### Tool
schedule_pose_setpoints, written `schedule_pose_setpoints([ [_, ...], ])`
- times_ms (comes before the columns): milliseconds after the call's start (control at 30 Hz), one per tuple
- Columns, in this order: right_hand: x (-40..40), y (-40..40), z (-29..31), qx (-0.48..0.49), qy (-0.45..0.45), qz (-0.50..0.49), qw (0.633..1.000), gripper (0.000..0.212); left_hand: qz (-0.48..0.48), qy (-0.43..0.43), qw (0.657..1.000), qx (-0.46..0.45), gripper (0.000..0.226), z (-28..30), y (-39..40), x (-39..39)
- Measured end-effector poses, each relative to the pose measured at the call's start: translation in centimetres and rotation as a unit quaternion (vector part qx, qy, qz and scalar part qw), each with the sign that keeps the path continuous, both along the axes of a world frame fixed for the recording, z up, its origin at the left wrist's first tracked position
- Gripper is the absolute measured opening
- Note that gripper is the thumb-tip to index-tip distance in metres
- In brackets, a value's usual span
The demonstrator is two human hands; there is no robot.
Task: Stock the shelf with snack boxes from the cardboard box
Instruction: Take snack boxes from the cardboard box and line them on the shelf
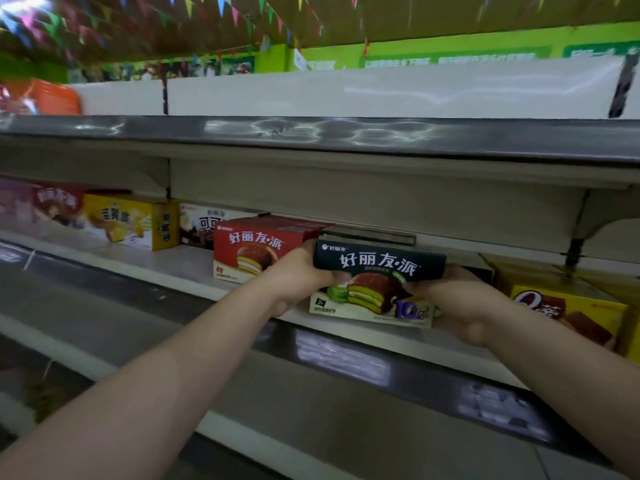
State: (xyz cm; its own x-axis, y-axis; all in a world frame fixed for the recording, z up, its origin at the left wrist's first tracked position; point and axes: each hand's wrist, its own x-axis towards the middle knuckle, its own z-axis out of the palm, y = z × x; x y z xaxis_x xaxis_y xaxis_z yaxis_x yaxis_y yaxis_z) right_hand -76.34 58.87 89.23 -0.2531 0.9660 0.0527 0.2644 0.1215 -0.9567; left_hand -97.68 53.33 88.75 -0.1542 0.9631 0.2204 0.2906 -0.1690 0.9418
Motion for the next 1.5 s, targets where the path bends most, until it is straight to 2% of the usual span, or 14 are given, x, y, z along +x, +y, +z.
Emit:
schedule_pose_setpoints([
  [167,-0.1,-1.0,-0.8,0.032,-0.049,-0.024,0.998,0.052,-0.020,0.102,0.994,-0.044,0.051,-0.5,-1.2,-1.1],
  [400,-2.2,-2.3,-0.4,0.043,-0.087,-0.114,0.989,0.050,0.012,0.256,0.963,-0.077,0.025,-0.1,0.2,-3.5],
  [433,-2.7,-2.3,-0.5,0.050,-0.105,-0.133,0.984,0.049,0.019,0.300,0.951,-0.073,0.026,-0.3,0.5,-3.7],
  [500,-3.9,-2.0,-0.6,0.069,-0.145,-0.169,0.973,0.046,0.050,0.435,0.898,-0.038,0.031,-0.2,1.5,-4.5],
  [567,-5.1,-1.8,-0.5,0.070,-0.179,-0.197,0.961,0.044,0.056,0.502,0.863,-0.006,0.034,0.0,1.9,-4.7],
  [767,-6.8,-1.1,0.0,0.066,-0.223,-0.246,0.941,0.046,0.044,0.471,0.880,0.032,0.043,0.0,2.0,-4.2],
  [833,-7.2,-0.4,-0.3,0.073,-0.242,-0.258,0.932,0.045,0.009,0.466,0.885,0.008,0.036,0.3,2.4,-3.8],
  [967,-8.1,0.8,-0.6,0.100,-0.303,-0.274,0.907,0.045,-0.072,0.353,0.928,-0.095,0.023,0.8,4.0,-2.9],
  [1100,-8.4,1.5,-0.7,0.159,-0.383,-0.281,0.865,0.048,-0.087,0.279,0.950,-0.109,0.015,0.6,5.5,-2.6],
  [1167,-8.2,1.8,-0.6,0.184,-0.426,-0.280,0.841,0.059,-0.094,0.261,0.954,-0.116,0.011,0.6,6.1,-2.5],
  [1233,-7.8,2.1,-0.4,0.191,-0.457,-0.271,0.825,0.085,-0.102,0.244,0.957,-0.120,0.008,0.5,6.8,-2.3],
  [1267,-7.6,2.3,-0.2,0.190,-0.468,-0.257,0.824,0.091,-0.105,0.238,0.958,-0.122,0.007,0.6,7.1,-2.2],
  [1367,-7.5,2.8,0.1,0.170,-0.465,-0.220,0.841,0.082,-0.110,0.235,0.956,-0.135,0.006,0.7,7.8,-1.5],
  [1500,-8.2,2.7,0.1,0.159,-0.471,-0.208,0.842,0.090,-0.108,0.210,0.960,-0.148,0.006,1.0,7.8,-1.2],
])
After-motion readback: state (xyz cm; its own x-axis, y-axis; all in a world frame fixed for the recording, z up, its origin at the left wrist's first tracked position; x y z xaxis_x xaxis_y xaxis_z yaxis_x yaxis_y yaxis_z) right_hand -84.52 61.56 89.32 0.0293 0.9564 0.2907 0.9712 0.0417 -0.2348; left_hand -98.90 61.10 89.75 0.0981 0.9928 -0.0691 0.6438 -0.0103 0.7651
